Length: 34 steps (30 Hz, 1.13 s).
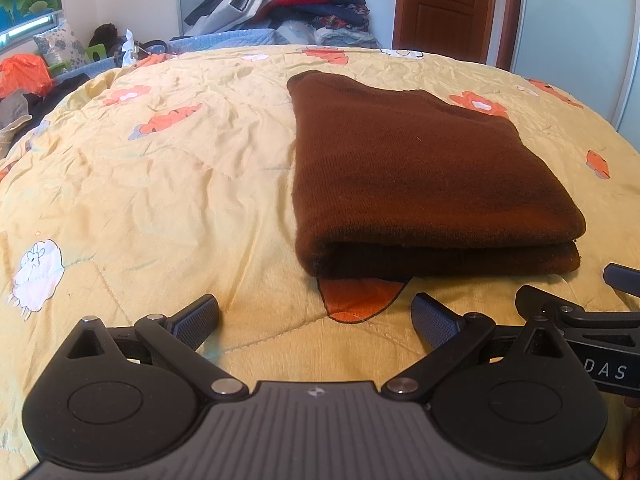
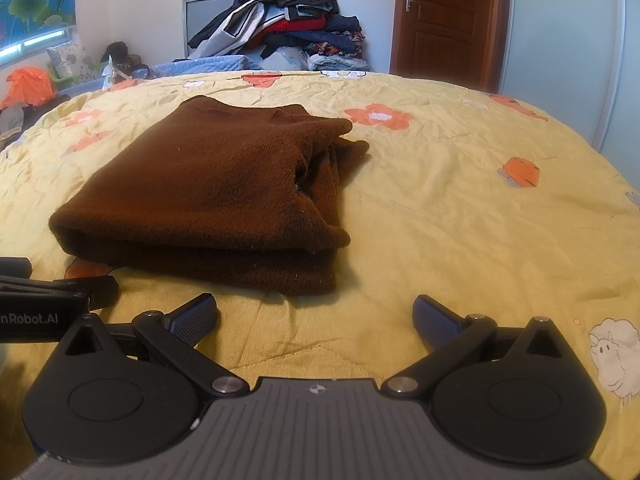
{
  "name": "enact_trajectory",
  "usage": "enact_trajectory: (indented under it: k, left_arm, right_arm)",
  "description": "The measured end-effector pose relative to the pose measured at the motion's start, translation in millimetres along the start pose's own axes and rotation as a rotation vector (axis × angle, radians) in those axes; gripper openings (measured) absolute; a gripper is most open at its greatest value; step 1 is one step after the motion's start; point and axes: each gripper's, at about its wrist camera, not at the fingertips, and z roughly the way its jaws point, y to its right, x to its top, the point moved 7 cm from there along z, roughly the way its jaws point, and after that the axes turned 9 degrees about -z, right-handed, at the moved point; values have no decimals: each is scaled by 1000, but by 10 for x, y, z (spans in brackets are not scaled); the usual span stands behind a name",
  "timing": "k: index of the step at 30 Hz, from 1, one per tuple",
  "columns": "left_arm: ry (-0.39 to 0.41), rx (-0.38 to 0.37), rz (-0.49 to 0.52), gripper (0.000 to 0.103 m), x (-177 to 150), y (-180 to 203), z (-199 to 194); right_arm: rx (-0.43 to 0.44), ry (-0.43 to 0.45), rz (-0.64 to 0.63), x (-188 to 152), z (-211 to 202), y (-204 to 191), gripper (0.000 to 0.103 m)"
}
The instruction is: Fold small clothes
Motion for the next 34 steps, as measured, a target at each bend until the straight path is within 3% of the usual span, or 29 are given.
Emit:
enact_trajectory:
  k: [25,30,34]
  left_arm:
    - [-2,0,0,103,-8,-1,0]
    - [41,-17,-17,103,-24,-38,-94]
    - [114,2,48,103,130,-194,-280]
  right_arm:
    - [0,1,0,-2,2,4,103]
    - [17,14,23,-1,-40,31,103]
    - [10,100,127,74,-257,380,103]
